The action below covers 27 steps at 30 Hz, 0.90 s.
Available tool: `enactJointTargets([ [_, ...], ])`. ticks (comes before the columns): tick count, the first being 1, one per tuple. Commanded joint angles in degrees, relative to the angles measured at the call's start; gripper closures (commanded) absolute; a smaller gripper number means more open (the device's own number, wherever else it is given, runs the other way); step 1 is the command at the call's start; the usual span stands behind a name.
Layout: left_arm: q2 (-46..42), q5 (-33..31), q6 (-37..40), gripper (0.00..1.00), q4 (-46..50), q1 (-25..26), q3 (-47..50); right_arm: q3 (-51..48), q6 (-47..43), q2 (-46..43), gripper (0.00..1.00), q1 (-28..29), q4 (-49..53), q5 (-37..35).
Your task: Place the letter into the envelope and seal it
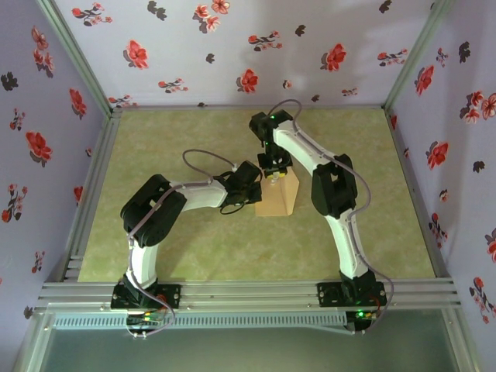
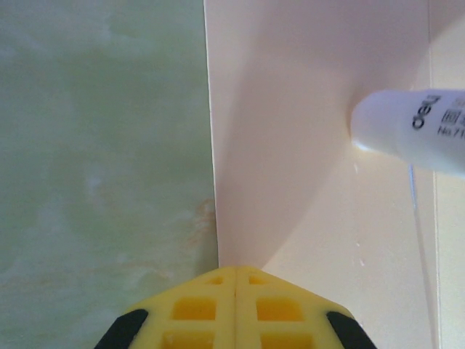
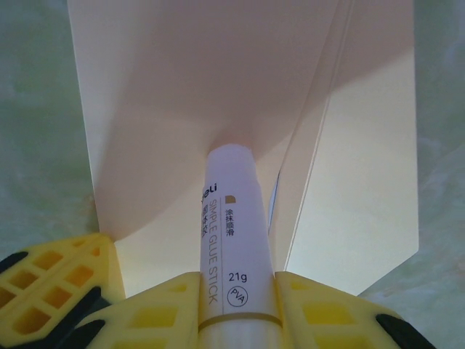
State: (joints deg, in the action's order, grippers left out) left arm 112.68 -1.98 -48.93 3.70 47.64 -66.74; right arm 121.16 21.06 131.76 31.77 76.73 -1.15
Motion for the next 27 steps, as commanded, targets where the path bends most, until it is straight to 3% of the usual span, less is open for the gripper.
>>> enactJointTargets([
  [1,3.5,0.1,1.6,1.0,4.5,1.1,0.1,-0.7,-0.6,5.2,1.0,-1.9,-4.1,-3.2],
  [13,4.0,0.2,1.7,1.0,5.2,1.1,-0.5,3.5,-1.5,6.5,1.0,-3.0,-2.9,-2.4],
  [27,3.7,0.1,1.1,1.0,4.5,1.2,1.0,2.3,0.0,-2.8,1.0,-3.5,-5.8,0.8],
])
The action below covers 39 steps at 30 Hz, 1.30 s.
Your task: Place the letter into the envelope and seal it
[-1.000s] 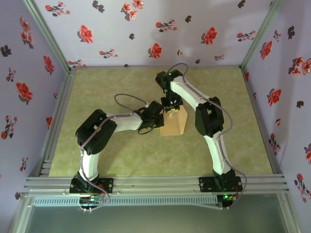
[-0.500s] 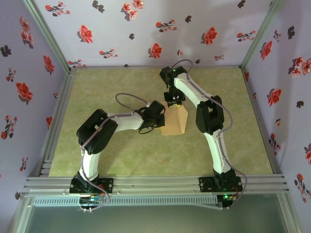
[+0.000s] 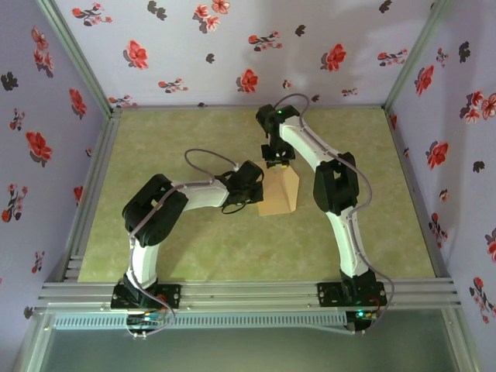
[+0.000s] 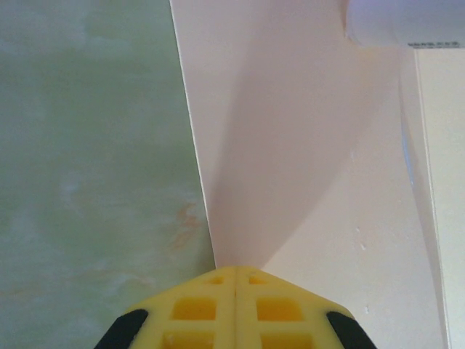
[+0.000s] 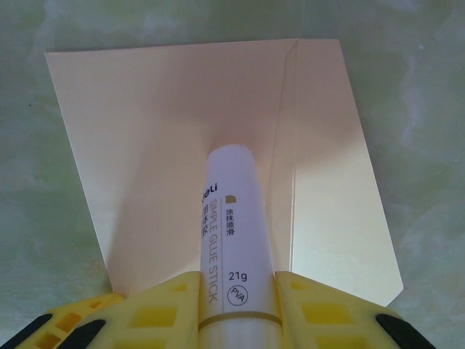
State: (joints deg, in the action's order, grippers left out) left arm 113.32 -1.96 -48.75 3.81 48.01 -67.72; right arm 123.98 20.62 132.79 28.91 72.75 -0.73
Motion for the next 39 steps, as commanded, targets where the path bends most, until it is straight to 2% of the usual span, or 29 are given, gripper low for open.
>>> enactJointTargets([
  [1,3.1,0.1,0.9,1.0,4.4,0.9,2.0,-0.6,0.4,-4.3,1.0,-0.7,-1.7,0.5],
  [15,2.8,0.1,0.7,1.0,4.3,0.9,2.0,-7.8,0.3,-11.5,1.0,-1.5,-3.0,4.6],
  [24,3.0,0.1,0.5,1.0,3.8,1.0,1.6,-17.6,-0.9,-14.3,1.0,1.3,-3.6,6.6],
  [32,3.0,0.1,0.5,1.0,3.8,1.5,1.3,-17.8,-0.1,-12.4,1.0,4.3,-3.3,7.3],
  [39,3.3,0.1,0.6,1.0,3.7,1.7,1.2,-14.1,-0.8,-7.1,1.0,5.4,-0.1,3.6],
])
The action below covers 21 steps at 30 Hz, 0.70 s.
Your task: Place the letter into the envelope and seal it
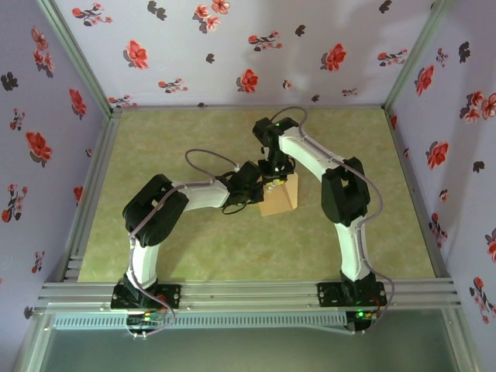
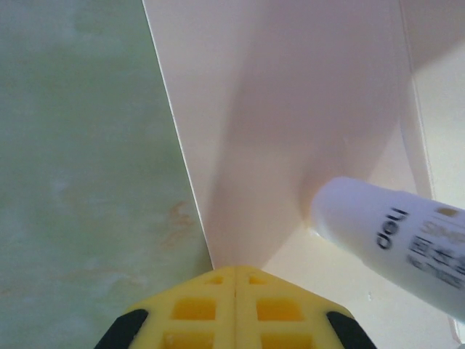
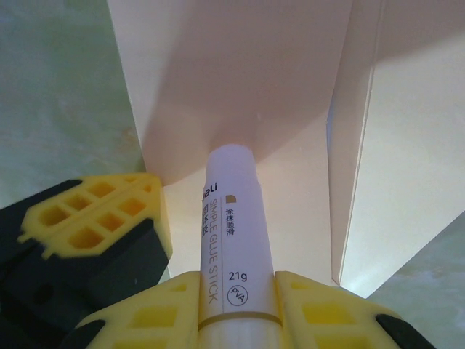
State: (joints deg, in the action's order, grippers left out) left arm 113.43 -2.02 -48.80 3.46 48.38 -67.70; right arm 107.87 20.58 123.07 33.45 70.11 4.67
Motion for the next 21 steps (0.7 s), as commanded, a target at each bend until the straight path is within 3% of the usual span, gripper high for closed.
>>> enactJointTargets([
  [1,3.1,0.2,0.7,1.0,4.1,1.4,1.1,2.6,-0.8,3.3,1.0,0.9,2.7,-2.2],
  [10,3.1,0.2,1.1,1.0,4.4,1.3,1.1,8.6,-1.7,9.1,1.0,-0.6,4.6,-6.8],
  [21,2.9,0.2,0.9,1.0,4.3,1.3,1.6,14.7,-1.9,12.5,1.0,-2.6,5.4,-5.2],
])
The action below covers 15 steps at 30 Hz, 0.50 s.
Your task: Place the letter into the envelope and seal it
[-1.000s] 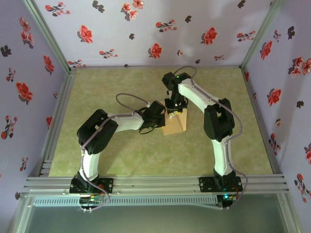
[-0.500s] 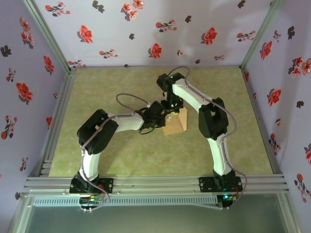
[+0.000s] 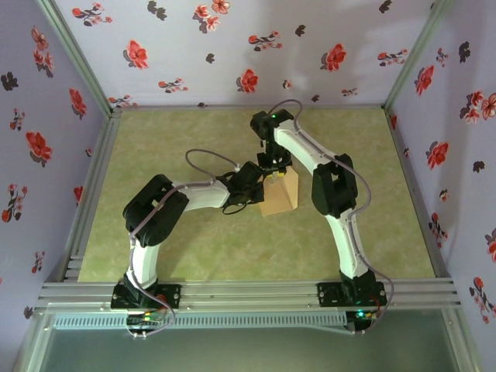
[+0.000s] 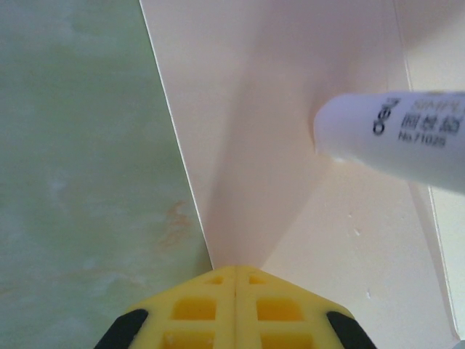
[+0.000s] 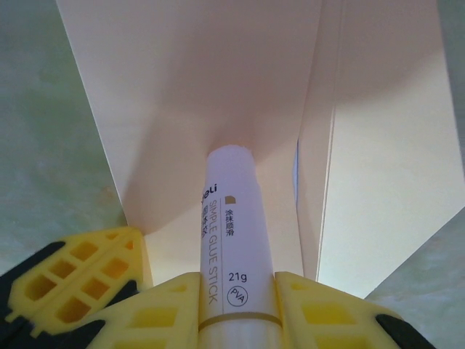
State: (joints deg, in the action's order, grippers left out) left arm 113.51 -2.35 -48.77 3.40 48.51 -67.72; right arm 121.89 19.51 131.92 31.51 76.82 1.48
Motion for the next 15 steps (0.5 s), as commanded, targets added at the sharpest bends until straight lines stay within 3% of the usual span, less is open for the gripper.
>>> enactJointTargets([
  [1,2.8,0.5,0.8,1.0,4.3,1.2,1.7,0.9,-0.9,3.5,1.0,-0.6,-1.3,-1.3],
  [15,2.9,0.5,0.3,1.0,3.8,1.2,1.8,-11.6,-2.7,-4.0,1.0,1.8,-1.7,2.5],
])
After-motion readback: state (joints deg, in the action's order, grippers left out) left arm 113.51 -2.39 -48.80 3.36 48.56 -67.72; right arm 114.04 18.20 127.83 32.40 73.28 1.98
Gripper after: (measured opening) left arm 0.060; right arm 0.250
